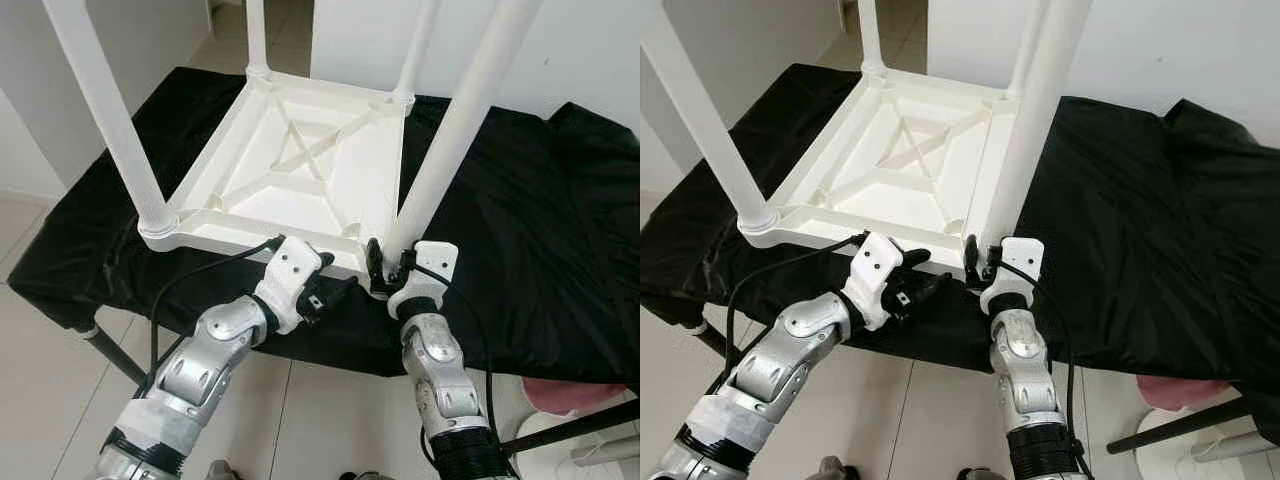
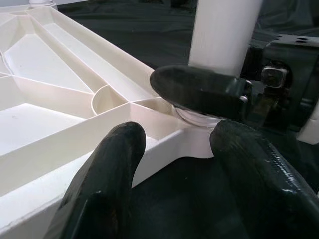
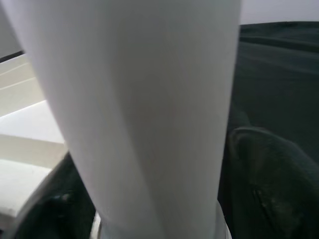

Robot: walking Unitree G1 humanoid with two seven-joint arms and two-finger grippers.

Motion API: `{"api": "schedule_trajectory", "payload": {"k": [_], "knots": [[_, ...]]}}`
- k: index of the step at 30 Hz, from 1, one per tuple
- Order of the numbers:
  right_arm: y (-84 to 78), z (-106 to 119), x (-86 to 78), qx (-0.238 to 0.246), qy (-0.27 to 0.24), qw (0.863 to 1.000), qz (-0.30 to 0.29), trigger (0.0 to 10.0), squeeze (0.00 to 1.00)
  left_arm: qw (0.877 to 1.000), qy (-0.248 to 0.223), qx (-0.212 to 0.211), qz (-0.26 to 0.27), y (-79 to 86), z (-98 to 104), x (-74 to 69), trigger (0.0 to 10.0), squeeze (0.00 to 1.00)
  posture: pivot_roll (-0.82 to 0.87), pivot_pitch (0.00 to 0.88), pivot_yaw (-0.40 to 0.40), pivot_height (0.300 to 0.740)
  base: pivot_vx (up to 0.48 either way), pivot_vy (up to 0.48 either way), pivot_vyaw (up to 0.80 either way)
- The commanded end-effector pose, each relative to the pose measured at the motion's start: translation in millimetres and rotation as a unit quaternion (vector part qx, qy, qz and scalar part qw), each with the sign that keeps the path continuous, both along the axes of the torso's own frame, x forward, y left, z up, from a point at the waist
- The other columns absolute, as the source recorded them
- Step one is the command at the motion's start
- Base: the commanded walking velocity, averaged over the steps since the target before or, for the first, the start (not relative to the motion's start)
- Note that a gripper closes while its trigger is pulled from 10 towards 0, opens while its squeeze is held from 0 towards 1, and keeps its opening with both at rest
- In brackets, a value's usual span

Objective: Building children table

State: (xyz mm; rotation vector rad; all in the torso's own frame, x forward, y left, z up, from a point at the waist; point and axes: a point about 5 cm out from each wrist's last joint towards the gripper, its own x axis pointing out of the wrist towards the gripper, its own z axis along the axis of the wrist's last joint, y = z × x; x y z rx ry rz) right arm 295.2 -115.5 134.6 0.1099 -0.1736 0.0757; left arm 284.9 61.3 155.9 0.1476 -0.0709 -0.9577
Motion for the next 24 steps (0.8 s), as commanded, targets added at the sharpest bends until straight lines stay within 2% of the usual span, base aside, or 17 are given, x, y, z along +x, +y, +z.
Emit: {"api": "schedule_trajectory", "payload": {"k": [1, 4, 5, 9, 13, 18, 22, 23, 24], "knots": [[4.0, -5, -6.6, 0.001, 0.004, 1.000, 0.017, 10.0, 1.00, 0.999, 0.007, 0.006, -0.033, -3.6, -3, -5.9, 10.0, 0.00, -0.01, 0.112, -0.040, 0.740, 0.000, 0.000, 0.00], [-2.4, -10, -10.3, -0.013, 0.012, 0.999, 0.027, 10.0, 1.00, 0.999, 0.007, 0.004, -0.031, -3.7, -3, -5.5, 10.0, 0.00, -0.01, 0.111, -0.045, 0.740, 0.000, 0.000, 0.00], [-6.1, -11, -12.3, -0.023, 0.009, 0.999, 0.034, 10.0, 0.00, 1.000, 0.007, 0.004, -0.030, -3.7, -3, -5.4, 10.0, 0.00, -0.01, 0.111, -0.046, 0.740, 0.000, 0.000, 0.00], [-18.8, -11, -18.3, -0.044, -0.007, 0.997, 0.069, 10.0, 0.00, 1.000, 0.009, 0.003, -0.030, -3.6, -4, -7.7, 10.0, 0.00, -0.01, 0.110, -0.047, 0.740, 0.000, 0.000, 0.00], [-28.0, -10, -16.2, -0.065, -0.011, 0.992, 0.103, 10.0, 0.00, 0.999, 0.014, 0.005, -0.035, -4.3, -7, -10.6, 10.0, 0.00, -0.02, 0.108, -0.044, 0.740, 0.000, 0.000, 0.00], [-37.2, -3, -4.8, -0.092, -0.015, 0.986, 0.135, 10.0, 0.00, 0.999, 0.018, 0.011, -0.031, 1.8, -10, -9.9, 10.0, 0.00, -0.02, 0.098, -0.039, 0.740, 0.000, 0.000, 0.00], [-39.0, -1, -1.9, -0.096, -0.017, 0.985, 0.143, 10.0, 0.00, 0.999, 0.018, 0.014, -0.024, 5.1, -10, -8.0, 10.0, 0.00, -0.02, 0.098, -0.039, 0.740, 0.000, 0.000, 0.00], [-40.4, 0, 6.6, -0.109, -0.016, 0.979, 0.169, 10.0, 0.00, 1.000, 0.015, 0.019, -0.013, 11.5, -10, -3.6, 10.0, 0.00, -0.01, 0.085, -0.040, 0.740, 0.000, 0.000, 0.00], [-40.4, 0, 6.6, -0.109, -0.016, 0.979, 0.169, 10.0, 0.00, 1.000, 0.015, 0.019, -0.013, 11.5, -10, -3.6, 10.0, 0.00, -0.01, 0.085, -0.040, 0.740, 0.000, 0.000, 0.00]]}}
